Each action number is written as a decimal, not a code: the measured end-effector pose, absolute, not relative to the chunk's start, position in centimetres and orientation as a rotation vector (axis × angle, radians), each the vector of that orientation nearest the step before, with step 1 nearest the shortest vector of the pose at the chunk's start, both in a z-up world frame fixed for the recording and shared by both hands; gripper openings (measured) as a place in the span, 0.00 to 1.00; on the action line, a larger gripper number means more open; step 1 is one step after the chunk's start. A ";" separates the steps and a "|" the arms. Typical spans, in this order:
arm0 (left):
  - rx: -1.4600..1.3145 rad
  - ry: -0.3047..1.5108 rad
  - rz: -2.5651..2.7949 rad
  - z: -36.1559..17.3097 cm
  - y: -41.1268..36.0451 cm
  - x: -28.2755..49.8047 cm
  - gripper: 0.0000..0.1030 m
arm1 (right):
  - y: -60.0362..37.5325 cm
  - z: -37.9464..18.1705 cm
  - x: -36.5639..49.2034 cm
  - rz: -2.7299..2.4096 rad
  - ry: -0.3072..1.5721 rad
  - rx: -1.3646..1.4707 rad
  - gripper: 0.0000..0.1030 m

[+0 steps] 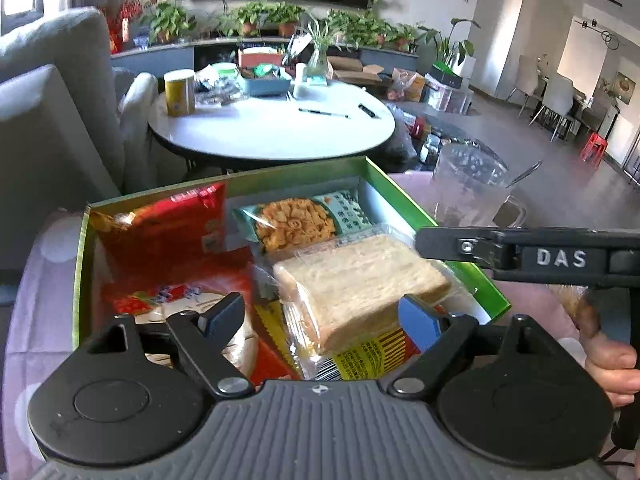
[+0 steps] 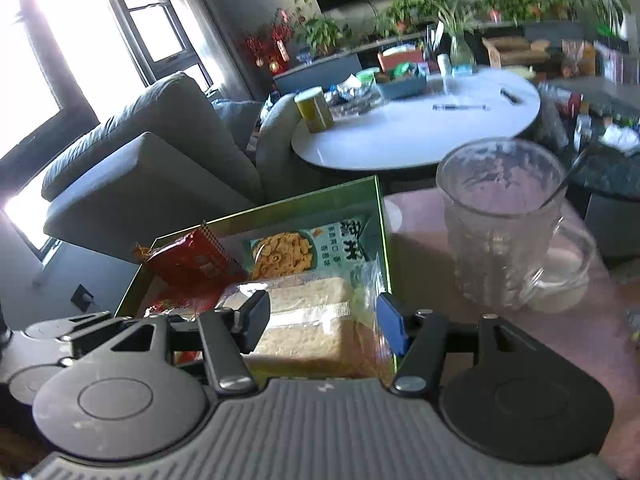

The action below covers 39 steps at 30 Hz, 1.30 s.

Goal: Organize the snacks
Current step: 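Lower the bread into the green box and open the right gripper, then withdraw the right tool from the box back over the table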

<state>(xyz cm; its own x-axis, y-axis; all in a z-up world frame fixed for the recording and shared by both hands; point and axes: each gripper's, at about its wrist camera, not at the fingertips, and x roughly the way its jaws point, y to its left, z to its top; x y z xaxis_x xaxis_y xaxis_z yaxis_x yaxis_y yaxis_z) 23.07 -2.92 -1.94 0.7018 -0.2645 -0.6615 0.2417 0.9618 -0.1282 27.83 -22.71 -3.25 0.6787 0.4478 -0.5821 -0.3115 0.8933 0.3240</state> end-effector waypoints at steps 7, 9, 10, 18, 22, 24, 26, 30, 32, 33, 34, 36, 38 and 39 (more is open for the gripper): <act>-0.031 0.675 -0.242 0.0 -1.6 20.1 0.87 | -23.4 -1.2 24.2 0.415 0.533 0.142 0.63; -0.034 0.660 -0.235 0.3 -1.5 19.3 0.88 | -23.5 -0.8 22.8 0.413 0.487 0.117 0.63; -0.032 0.652 -0.232 0.5 -1.5 18.8 0.89 | -23.6 -0.6 22.2 0.421 0.468 0.114 0.63; -0.042 0.565 -0.178 1.5 -1.8 15.2 0.97 | -23.8 0.7 18.6 0.471 0.413 0.136 0.63; -0.077 0.521 -0.117 1.8 -1.4 13.5 0.99 | -23.6 1.2 17.3 0.463 0.406 0.095 0.63; -0.096 0.521 -0.100 1.9 -1.0 13.0 0.99 | -23.5 1.1 16.5 0.459 0.400 0.082 0.63; -0.123 0.523 -0.088 1.8 -0.5 12.6 0.99 | -23.5 0.9 16.0 0.461 0.405 0.077 0.63; -0.135 0.505 -0.054 1.9 -0.2 11.5 0.99 | -23.4 0.6 15.1 0.458 0.409 0.067 0.63; -0.125 0.477 -0.028 1.9 -0.3 10.7 0.99 | -23.3 0.5 14.6 0.455 0.406 0.063 0.63; -0.121 0.463 -0.019 1.9 -0.3 10.3 0.99 | -23.2 0.5 14.4 0.455 0.406 0.061 0.63; -0.117 0.448 -0.015 1.9 -0.3 9.9 0.99 | -23.1 0.4 14.3 0.457 0.406 0.060 0.63; -0.115 0.431 -0.022 2.0 -0.4 9.0 0.99 | -22.9 0.3 13.8 0.459 0.414 0.051 0.63; -0.120 0.423 -0.024 1.9 -0.4 8.6 0.99 | -22.7 0.0 13.2 0.451 0.411 0.040 0.63; -0.125 0.416 -0.022 1.9 -0.4 8.3 0.99 | -22.6 0.0 12.9 0.444 0.403 0.033 0.63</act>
<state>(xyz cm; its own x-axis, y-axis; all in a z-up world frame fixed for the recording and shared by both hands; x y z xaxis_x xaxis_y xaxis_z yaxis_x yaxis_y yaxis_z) 8.34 -0.40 1.91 0.9145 -0.0467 -0.4019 -0.0043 0.9921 -0.1252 12.86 -22.57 -0.02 0.8257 0.4243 -0.3718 -0.4112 0.9038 0.1182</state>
